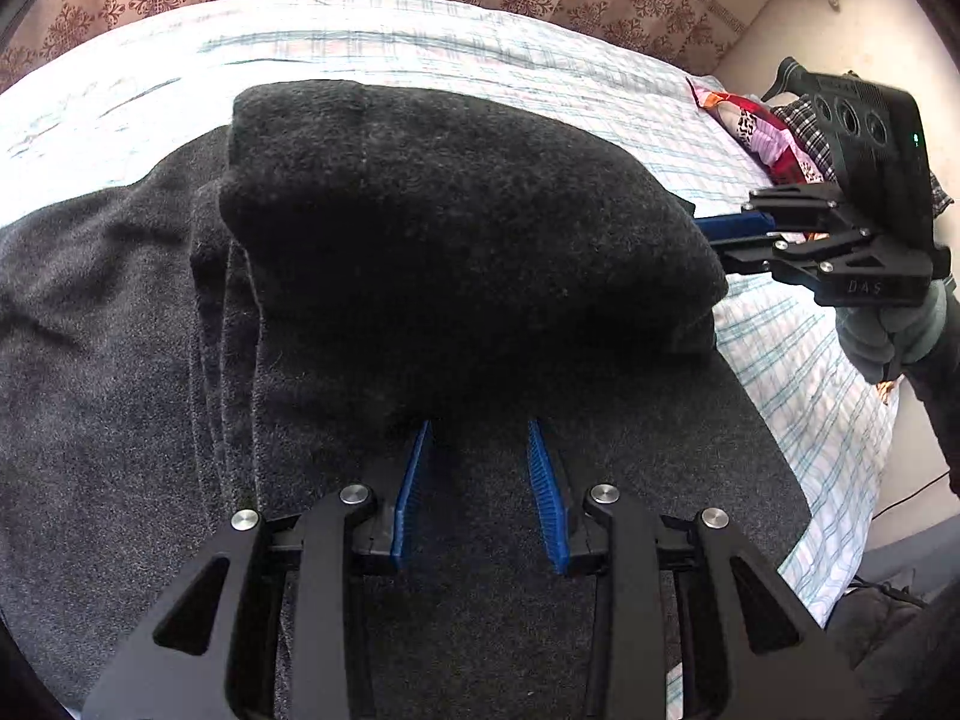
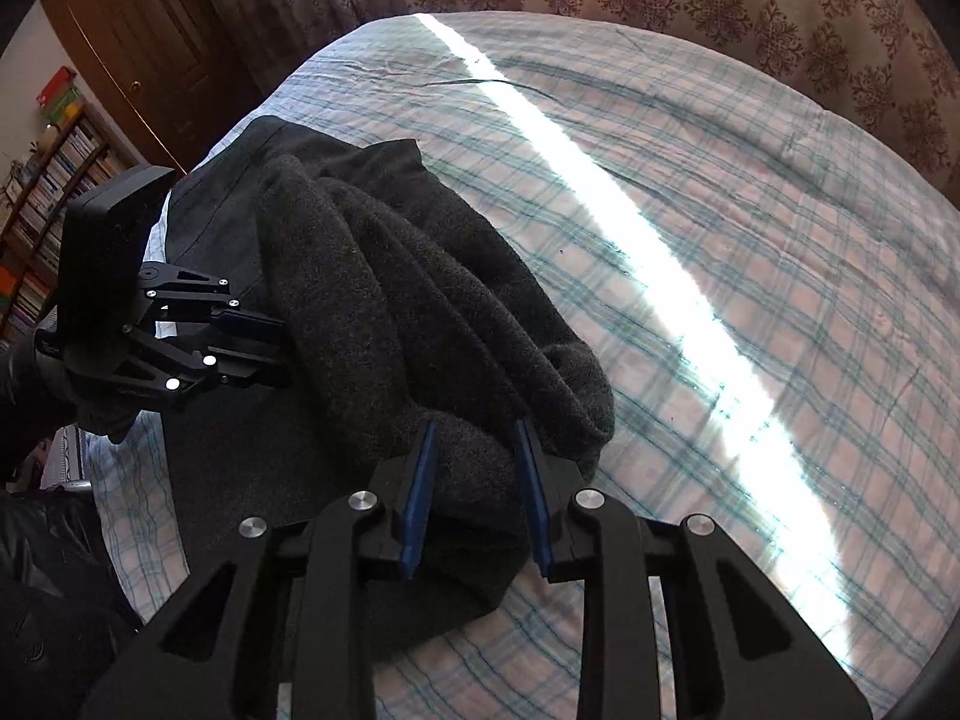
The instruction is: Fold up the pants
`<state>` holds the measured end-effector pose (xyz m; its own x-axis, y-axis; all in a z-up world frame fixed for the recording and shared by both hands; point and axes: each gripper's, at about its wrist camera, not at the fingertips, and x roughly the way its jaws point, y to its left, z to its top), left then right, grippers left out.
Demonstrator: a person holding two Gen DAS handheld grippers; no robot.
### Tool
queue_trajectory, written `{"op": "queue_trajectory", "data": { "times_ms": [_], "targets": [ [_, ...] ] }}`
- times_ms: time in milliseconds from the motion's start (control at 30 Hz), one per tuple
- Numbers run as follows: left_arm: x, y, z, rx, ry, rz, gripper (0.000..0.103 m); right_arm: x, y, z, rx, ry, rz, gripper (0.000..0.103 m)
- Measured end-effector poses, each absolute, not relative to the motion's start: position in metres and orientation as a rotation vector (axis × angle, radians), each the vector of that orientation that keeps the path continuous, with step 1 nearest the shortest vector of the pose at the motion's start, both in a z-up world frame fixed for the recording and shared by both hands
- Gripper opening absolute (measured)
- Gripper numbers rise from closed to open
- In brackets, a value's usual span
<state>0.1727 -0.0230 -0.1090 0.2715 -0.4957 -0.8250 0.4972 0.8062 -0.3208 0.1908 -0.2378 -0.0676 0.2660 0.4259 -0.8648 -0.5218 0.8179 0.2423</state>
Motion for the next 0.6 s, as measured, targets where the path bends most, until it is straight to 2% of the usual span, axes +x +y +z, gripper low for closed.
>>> {"op": "queue_trajectory", "data": {
  "times_ms": [200, 300, 400, 567, 600],
  "targets": [
    [0.163, -0.011, -0.111, 0.009, 1.090, -0.665, 0.034, 0.179, -0.254, -0.044, 0.019, 1.042, 0.555, 0.003],
    [0.160, -0.010, -0.110, -0.003, 1.086, -0.654, 0.034, 0.179, -0.263, -0.031, 0.056, 0.971, 0.467, 0.000],
    [0.159, -0.003, -0.110, -0.008, 1.085, -0.644, 0.034, 0.192, -0.273, -0.029, 0.028, 0.904, 0.310, 0.000],
    [0.161, -0.009, -0.095, -0.020, 1.099, -0.602, 0.034, 0.192, -0.275, -0.030, 0.128, 0.912, 0.394, 0.000],
    [0.163, -0.013, -0.088, -0.020, 1.081, -0.610, 0.034, 0.190, -0.271, -0.030, 0.120, 0.921, 0.427, 0.008]
  ]
}}
